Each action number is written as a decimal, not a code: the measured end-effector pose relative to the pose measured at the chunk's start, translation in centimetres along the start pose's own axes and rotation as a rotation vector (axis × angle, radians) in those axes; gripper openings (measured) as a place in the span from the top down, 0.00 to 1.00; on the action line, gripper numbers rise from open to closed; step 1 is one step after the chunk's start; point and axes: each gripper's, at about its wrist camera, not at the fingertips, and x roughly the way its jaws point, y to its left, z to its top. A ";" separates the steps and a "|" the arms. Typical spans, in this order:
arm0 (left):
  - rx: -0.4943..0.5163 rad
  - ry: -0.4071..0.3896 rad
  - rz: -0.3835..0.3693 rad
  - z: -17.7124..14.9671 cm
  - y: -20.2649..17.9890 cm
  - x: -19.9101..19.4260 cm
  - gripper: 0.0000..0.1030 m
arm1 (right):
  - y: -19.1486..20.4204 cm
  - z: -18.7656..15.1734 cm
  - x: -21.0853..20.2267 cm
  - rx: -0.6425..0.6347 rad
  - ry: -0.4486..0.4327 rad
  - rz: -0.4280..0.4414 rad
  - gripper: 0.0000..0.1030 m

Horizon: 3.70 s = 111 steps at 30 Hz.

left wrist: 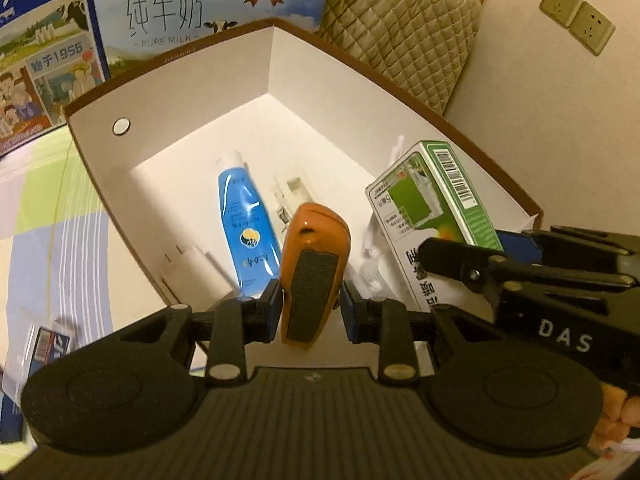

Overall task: Organize rigid objects
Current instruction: 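Lower the knife and green box into the brown box and open both grippers, then withdraw both grippers from the brown box back over the table, then grasp the white power strip cube with the left gripper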

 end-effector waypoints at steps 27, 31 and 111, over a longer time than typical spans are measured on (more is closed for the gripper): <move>0.024 -0.128 0.059 -0.7 3.4 -6.1 0.60 | 2.3 0.4 0.9 -0.022 0.011 0.041 0.74; 0.007 -0.169 0.075 -1.7 4.1 -8.3 0.58 | 3.3 0.5 0.1 -0.048 -0.002 0.034 0.72; 0.240 0.010 0.136 -24.4 30.1 -13.0 0.49 | 25.7 -16.4 4.9 0.109 0.197 0.016 0.48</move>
